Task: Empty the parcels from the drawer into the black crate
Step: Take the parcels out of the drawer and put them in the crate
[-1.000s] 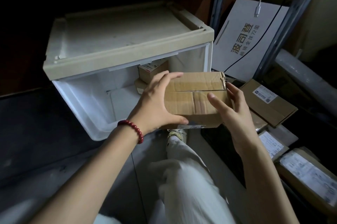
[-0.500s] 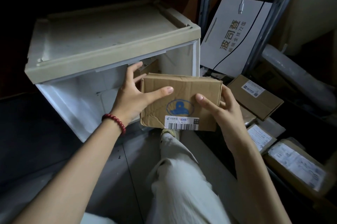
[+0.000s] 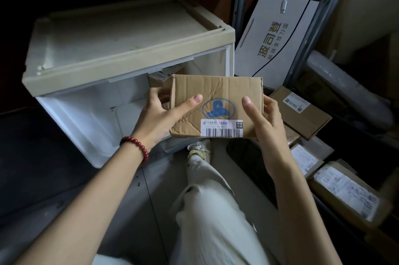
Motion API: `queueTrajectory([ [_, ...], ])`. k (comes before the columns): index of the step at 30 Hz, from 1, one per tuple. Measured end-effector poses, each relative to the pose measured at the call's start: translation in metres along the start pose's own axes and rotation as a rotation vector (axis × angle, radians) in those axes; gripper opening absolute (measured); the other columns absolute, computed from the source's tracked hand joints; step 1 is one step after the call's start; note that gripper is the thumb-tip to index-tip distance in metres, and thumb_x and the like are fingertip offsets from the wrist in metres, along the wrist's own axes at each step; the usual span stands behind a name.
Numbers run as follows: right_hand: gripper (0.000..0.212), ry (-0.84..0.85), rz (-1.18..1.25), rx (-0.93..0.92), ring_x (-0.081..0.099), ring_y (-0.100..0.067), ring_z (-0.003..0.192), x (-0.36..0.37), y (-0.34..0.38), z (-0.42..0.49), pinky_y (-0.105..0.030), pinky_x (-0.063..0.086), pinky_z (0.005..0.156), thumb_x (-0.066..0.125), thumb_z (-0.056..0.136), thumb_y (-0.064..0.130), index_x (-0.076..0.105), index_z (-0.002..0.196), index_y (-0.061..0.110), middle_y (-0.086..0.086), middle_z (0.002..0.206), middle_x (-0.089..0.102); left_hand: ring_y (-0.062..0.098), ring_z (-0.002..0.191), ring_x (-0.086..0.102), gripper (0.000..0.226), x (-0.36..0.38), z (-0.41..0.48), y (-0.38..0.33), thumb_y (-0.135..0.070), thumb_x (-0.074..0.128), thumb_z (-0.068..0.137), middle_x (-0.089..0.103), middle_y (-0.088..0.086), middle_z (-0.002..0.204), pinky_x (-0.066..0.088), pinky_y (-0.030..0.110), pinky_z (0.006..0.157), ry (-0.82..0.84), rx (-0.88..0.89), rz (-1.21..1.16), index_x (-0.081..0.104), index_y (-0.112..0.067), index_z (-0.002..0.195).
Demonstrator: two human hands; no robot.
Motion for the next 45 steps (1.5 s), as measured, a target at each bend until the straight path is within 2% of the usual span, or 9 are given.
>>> queueTrajectory([
  [6,0.073,-0.012,0.004,0.072,0.057,-0.003,0.115,-0.002,-0.012,0.000,-0.041,0.043,0.104,0.063,0.069,0.066,0.039,0.133,0.040,0.021,0.125,0.057,0.010,0.112,0.059,0.094,0.000,0.002,-0.001,-0.078,0.068,0.050,0.063,-0.010,0.119,0.044,0.037,0.103,0.080,0.014,0.015,0.048,-0.029,0.127],
  [14,0.069,-0.061,0.007,0.125,0.057,0.000,0.105,-0.004,-0.015,0.000,-0.027,0.046,0.078,0.063,0.067,0.067,0.037,0.122,0.035,0.019,0.116,0.056,0.010,0.103,0.059,0.077,0.001,0.003,-0.007,-0.075,0.060,0.057,0.063,-0.005,0.115,0.043,0.023,0.079,0.024,-0.006,0.022,0.042,-0.029,0.116],
  [21,0.048,-0.049,0.092,0.169,0.062,0.002,0.093,-0.004,-0.015,0.001,-0.027,0.044,0.071,0.064,0.084,0.052,0.043,0.121,0.031,0.014,0.109,0.062,0.001,0.101,0.058,0.072,0.004,0.003,-0.006,-0.073,0.059,0.060,0.061,-0.012,0.115,0.044,0.022,0.081,0.019,0.037,-0.054,0.044,-0.031,0.116],
  [26,0.044,-0.025,0.065,0.157,0.064,0.010,0.076,-0.006,-0.017,0.002,-0.022,0.046,0.068,0.063,0.084,0.050,0.053,0.121,0.030,0.021,0.098,0.066,0.011,0.108,0.060,0.074,0.007,0.008,0.017,-0.072,0.067,0.053,0.060,-0.009,0.117,0.049,0.045,0.096,0.099,0.026,-0.207,0.045,-0.033,0.112],
  [30,0.046,-0.018,0.004,0.126,0.065,-0.002,0.098,-0.009,-0.017,0.005,-0.031,0.050,0.083,0.064,0.085,0.052,0.053,0.127,0.038,0.013,0.114,0.066,0.009,0.111,0.060,0.083,0.014,0.013,0.028,-0.071,0.070,0.054,0.061,-0.011,0.121,0.047,0.045,0.098,0.153,0.027,-0.194,0.042,-0.031,0.122],
  [34,0.057,-0.055,-0.007,0.094,0.060,-0.011,0.113,-0.014,-0.016,0.010,-0.043,0.052,0.093,0.064,0.079,0.056,0.048,0.133,0.044,0.006,0.128,0.058,-0.004,0.106,0.058,0.097,0.022,0.016,0.024,-0.076,0.064,0.052,0.058,-0.014,0.125,0.049,0.012,0.082,0.183,0.068,-0.059,0.035,-0.031,0.134],
  [38,0.061,-0.090,0.020,0.102,0.054,-0.016,0.120,-0.016,-0.020,0.010,-0.049,0.052,0.095,0.066,0.084,0.052,0.041,0.138,0.043,0.000,0.139,0.046,0.014,0.117,0.055,0.116,0.027,0.018,0.015,-0.082,0.059,0.048,0.054,-0.010,0.132,0.044,0.037,0.101,0.175,0.039,0.066,0.019,-0.033,0.145],
  [42,0.058,-0.099,0.034,0.043,0.058,-0.013,0.115,-0.019,-0.011,0.010,-0.042,0.052,0.095,0.069,0.083,0.046,0.043,0.135,0.041,0.001,0.138,0.049,0.013,0.106,0.057,0.087,0.033,0.019,0.004,-0.085,0.053,0.047,0.055,-0.015,0.115,0.048,0.029,0.083,0.129,0.095,0.067,0.032,-0.051,0.125],
  [45,0.066,-0.083,0.017,-0.035,0.059,-0.012,0.115,-0.025,-0.002,0.011,-0.036,0.051,0.097,0.072,0.081,0.044,0.042,0.139,0.036,0.001,0.136,0.053,0.011,0.111,0.055,0.088,0.040,0.020,0.004,-0.084,0.057,0.048,0.055,-0.014,0.122,0.047,0.033,0.094,0.129,0.101,0.016,0.035,-0.054,0.128],
])
Point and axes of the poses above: each hand's wrist, its own z-axis towards the middle knuckle, its own x-axis out of the palm, y = z × x, the point moved 3 cm from there along z, towards the middle knuckle
